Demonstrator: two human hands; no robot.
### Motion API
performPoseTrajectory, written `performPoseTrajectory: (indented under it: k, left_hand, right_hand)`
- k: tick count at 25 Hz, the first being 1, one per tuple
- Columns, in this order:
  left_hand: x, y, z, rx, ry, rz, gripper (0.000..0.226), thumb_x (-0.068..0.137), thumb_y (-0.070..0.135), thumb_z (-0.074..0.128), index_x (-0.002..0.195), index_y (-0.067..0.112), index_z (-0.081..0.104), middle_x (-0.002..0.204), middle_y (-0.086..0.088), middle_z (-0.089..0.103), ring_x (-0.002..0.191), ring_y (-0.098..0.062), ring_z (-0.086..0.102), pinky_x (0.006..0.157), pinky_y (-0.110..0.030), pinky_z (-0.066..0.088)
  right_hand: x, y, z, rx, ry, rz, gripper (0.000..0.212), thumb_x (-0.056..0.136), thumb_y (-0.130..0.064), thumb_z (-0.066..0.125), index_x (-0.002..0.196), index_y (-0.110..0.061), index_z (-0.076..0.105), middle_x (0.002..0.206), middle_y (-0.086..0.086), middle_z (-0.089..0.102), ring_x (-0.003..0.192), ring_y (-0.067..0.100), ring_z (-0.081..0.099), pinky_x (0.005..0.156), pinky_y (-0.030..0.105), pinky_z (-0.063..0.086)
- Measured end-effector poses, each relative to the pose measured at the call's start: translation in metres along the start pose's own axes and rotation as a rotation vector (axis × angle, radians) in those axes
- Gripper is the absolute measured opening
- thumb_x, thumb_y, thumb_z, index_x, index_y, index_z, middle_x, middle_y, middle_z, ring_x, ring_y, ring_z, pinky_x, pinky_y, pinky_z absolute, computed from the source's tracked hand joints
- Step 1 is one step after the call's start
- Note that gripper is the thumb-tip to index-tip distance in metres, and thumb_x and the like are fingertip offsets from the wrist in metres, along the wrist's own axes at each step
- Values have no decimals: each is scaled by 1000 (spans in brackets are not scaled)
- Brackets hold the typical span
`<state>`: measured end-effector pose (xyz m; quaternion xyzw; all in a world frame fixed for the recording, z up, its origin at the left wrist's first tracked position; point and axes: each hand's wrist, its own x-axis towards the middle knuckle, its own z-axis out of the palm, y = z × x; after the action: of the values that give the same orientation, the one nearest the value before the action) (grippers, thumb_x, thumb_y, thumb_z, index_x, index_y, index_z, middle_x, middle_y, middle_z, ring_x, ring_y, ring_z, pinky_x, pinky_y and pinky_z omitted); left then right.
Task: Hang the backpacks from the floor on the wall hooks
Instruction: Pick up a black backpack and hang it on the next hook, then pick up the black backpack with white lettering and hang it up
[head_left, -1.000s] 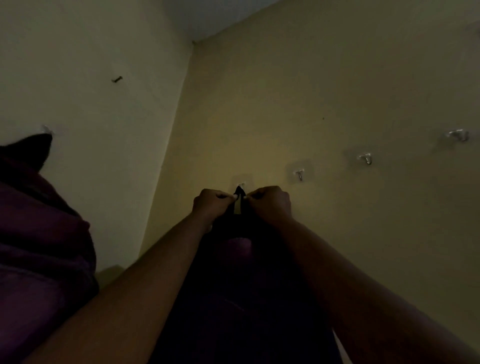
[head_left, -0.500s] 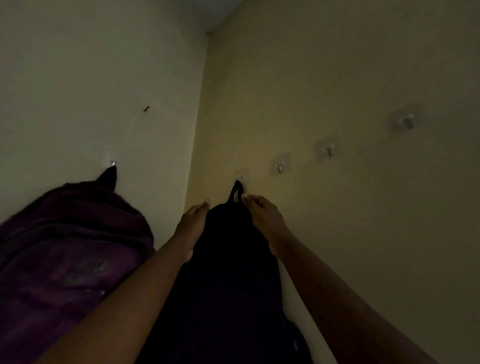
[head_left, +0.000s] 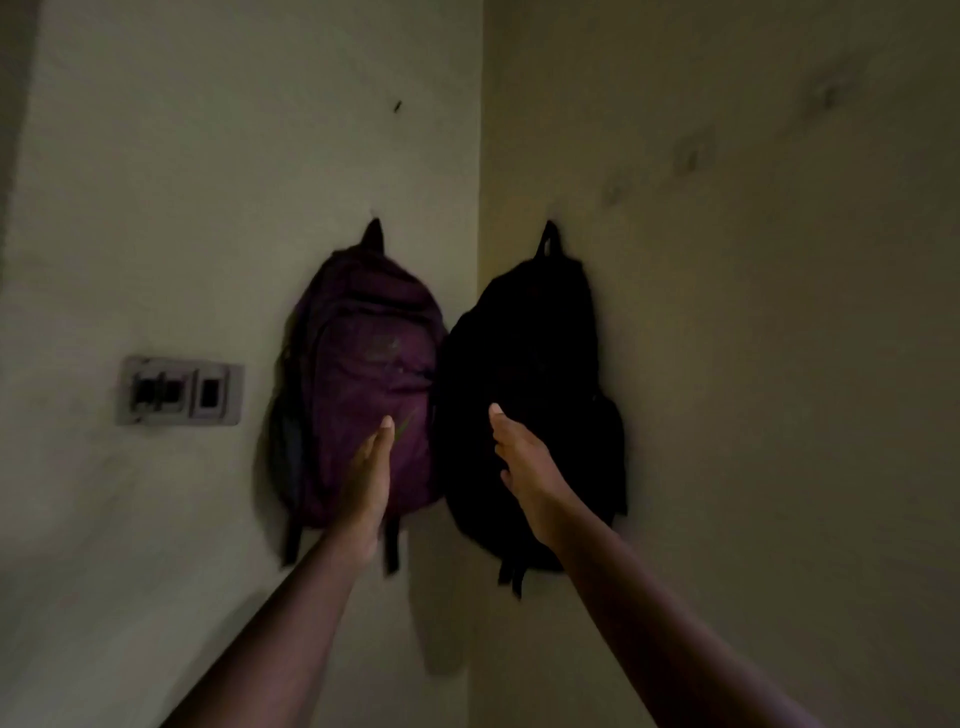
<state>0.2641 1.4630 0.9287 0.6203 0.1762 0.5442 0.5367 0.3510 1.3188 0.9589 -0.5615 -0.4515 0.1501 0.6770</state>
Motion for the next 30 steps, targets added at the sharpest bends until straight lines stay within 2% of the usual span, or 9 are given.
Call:
performPoseTrajectory:
  k: [3, 6, 12, 17, 20, 23, 30]
  left_hand:
    - [-87, -16, -58, 92, 80, -76, 57, 92, 50, 37, 139, 18, 43, 145, -4, 44, 133, -23, 41, 105, -34, 30]
    - [-182, -19, -115, 206, 215, -244, 59, 91, 54, 35, 138, 20, 43, 146, -5, 44, 133, -24, 41, 104, -35, 29]
    - [-365, 3, -192, 287, 417, -317, 54, 92, 51, 36, 140, 25, 39, 149, 2, 40, 138, -18, 34, 110, -34, 23]
    - [-521, 37, -221, 331, 611, -370, 52, 94, 47, 37, 141, 26, 37, 151, 4, 36, 140, -14, 31, 114, -33, 19]
    - [-615, 59, -230, 340, 790, -418, 52, 94, 47, 37, 141, 24, 38, 150, 3, 37, 140, -15, 32, 114, -33, 20]
    - [-704, 78, -247, 369, 962, -491, 53, 94, 46, 36, 140, 20, 39, 149, -1, 39, 138, -20, 35, 113, -36, 23]
    - [-854, 134, -304, 421, 1227, -601, 58, 95, 48, 30, 144, 17, 33, 152, -7, 34, 139, -25, 32, 114, -43, 21]
  right_hand:
    - [-76, 38, 35, 75, -53, 138, 52, 94, -44, 43, 136, -13, 45, 144, 6, 45, 130, 18, 42, 108, 33, 29]
    - [-153, 58, 67, 127, -127, 298, 55, 92, -47, 44, 137, -16, 44, 148, 6, 42, 136, 21, 38, 112, 38, 27]
    - [-289, 72, 113, 193, -399, 427, 56, 91, -51, 43, 137, -19, 43, 149, 2, 40, 138, 19, 36, 114, 37, 26]
    - [-414, 77, 133, 209, -666, 530, 57, 89, -55, 44, 138, -26, 41, 148, -2, 40, 137, 15, 36, 115, 36, 25]
    - [-498, 73, 140, 177, -819, 607, 69, 84, -62, 46, 142, -26, 36, 151, -4, 37, 138, 16, 34, 117, 41, 24]
    - [-575, 64, 149, 189, -960, 676, 69, 85, -60, 47, 143, -25, 34, 151, -2, 36, 138, 17, 34, 117, 40, 24]
    - [-717, 41, 205, 158, -1255, 709, 69, 84, -61, 47, 142, -24, 36, 150, -2, 37, 137, 18, 35, 116, 40, 25]
